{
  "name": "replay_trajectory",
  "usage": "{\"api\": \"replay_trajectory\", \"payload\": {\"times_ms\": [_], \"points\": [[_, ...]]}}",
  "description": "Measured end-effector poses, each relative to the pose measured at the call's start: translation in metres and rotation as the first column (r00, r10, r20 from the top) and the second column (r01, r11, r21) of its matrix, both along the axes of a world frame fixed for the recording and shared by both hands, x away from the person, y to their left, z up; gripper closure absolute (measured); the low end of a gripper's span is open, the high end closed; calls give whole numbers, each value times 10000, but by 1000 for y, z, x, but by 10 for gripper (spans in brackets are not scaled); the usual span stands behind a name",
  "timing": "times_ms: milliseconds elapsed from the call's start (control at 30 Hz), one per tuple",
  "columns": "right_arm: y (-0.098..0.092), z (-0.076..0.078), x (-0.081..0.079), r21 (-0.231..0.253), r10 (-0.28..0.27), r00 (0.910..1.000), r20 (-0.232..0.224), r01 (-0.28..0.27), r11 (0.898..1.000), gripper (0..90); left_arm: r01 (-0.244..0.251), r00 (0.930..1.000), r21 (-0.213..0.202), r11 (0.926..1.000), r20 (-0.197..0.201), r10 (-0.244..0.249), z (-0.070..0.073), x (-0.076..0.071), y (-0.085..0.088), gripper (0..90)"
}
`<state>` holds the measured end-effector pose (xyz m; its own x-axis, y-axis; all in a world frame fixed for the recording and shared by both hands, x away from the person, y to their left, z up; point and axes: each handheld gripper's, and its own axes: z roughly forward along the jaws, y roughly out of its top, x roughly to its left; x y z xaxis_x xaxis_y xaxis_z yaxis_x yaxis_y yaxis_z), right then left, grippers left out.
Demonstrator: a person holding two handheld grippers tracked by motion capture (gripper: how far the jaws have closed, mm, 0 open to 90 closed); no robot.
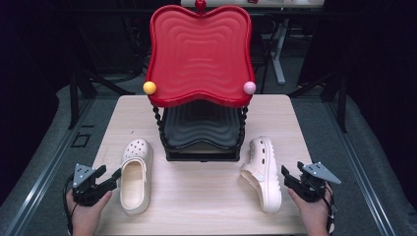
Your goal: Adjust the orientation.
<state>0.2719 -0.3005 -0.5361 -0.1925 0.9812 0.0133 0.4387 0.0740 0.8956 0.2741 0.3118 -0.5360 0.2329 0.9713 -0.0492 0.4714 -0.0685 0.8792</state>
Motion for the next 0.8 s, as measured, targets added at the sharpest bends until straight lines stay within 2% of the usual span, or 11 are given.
{"api": "replay_trajectory", "payload": {"times_ms": [100,267,433,500,533,667,800], "points": [[2,1,-1,-64,-106,9999,-30,106,9999,453,-8,10000,-145,9999,12,8,0,0,1,420],[4,5,-4,-8,-75,9999,95,75,10000,487,50,9998,-278,9996,169,-45,0,-1,1,438],[2,3,-3,18,37,9998,-207,-37,10000,515,195,9991,-492,9986,376,-177,3,-4,-1,445],[2,2,-3,-79,128,9995,-299,-131,9999,542,206,9993,-515,9985,329,-189,4,-5,-2,458],[2,3,-3,-113,125,9995,-287,-128,9999,549,136,9996,-470,9988,237,-125,5,-7,-3,467],[3,5,-5,-155,102,9998,-148,-104,9998,561,228,9982,-304,9993,556,-211,7,-10,-8,503],[3,4,-4,-112,187,9996,-217,-189,9998,574,329,9990,-245,9992,296,-322,5,-7,-14,566]]}}
